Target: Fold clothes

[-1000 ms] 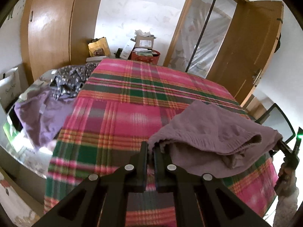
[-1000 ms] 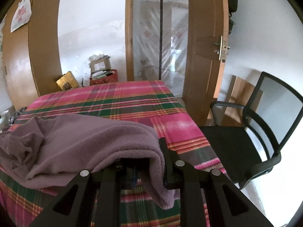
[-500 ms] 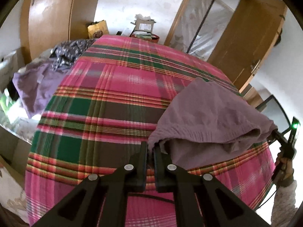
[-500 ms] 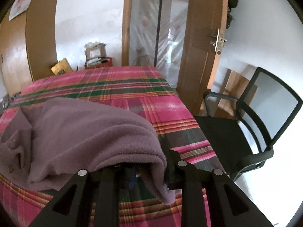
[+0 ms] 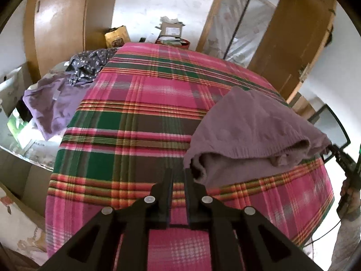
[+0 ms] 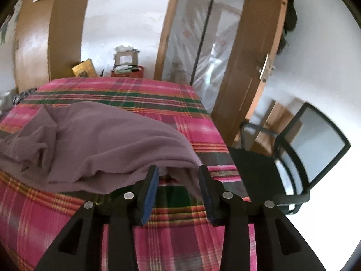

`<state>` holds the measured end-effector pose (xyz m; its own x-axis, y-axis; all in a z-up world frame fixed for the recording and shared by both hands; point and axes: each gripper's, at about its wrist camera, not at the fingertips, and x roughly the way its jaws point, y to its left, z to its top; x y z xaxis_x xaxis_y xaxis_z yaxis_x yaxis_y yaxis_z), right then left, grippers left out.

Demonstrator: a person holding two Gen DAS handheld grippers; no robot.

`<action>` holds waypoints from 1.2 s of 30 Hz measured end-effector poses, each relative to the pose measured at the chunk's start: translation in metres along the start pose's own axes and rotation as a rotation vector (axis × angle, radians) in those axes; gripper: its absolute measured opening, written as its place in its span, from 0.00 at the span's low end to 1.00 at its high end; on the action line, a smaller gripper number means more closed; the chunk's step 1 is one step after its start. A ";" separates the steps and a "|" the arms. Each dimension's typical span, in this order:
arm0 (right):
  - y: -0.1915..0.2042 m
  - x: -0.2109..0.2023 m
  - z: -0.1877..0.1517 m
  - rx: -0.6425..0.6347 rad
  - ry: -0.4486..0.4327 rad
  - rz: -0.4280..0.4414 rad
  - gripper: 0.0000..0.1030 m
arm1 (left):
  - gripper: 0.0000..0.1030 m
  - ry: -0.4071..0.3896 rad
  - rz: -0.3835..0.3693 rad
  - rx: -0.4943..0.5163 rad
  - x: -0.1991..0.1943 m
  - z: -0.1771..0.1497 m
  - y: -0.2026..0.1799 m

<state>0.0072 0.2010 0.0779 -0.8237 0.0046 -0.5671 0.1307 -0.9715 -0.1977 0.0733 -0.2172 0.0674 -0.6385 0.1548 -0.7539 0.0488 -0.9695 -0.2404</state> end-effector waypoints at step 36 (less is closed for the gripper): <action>0.164 0.052 0.042 -0.442 0.032 0.590 0.50 | 0.24 0.086 0.049 0.437 0.051 0.015 -0.058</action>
<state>-0.0369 0.0317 0.0497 -0.5316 -0.4760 -0.7006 0.7631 -0.6280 -0.1524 0.0269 -0.1564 0.0519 -0.5765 0.1035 -0.8105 -0.2632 -0.9626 0.0643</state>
